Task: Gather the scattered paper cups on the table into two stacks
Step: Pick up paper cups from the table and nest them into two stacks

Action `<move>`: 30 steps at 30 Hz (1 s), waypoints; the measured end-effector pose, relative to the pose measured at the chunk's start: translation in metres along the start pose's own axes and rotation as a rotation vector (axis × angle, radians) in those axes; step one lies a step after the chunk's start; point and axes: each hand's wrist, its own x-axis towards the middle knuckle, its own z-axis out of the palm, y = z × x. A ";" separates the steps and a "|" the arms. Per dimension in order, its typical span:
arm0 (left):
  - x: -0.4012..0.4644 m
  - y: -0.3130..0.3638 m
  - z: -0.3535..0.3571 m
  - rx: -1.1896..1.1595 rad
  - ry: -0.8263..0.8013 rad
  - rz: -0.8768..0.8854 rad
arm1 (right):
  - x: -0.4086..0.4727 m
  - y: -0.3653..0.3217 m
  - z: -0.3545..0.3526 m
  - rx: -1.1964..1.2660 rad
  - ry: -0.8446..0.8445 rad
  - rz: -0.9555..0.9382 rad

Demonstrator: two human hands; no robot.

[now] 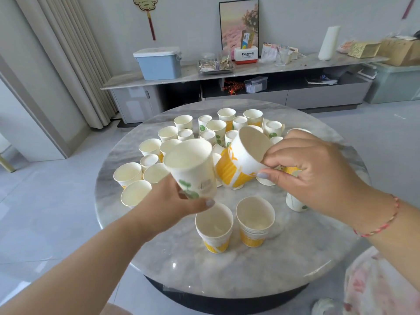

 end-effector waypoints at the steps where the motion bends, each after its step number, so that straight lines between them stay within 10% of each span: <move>1: -0.001 -0.001 0.002 0.062 0.007 0.003 | -0.001 0.000 -0.001 0.005 -0.028 -0.019; 15: -0.003 -0.034 0.020 0.190 -0.121 -0.047 | -0.026 0.014 0.003 -0.141 -0.550 -0.047; 21: -0.001 -0.034 -0.015 0.345 -0.159 -0.203 | -0.014 0.021 0.002 -0.010 -0.439 0.157; 30: 0.010 -0.043 -0.048 0.738 0.556 -0.296 | 0.009 0.065 0.071 0.002 -0.556 0.477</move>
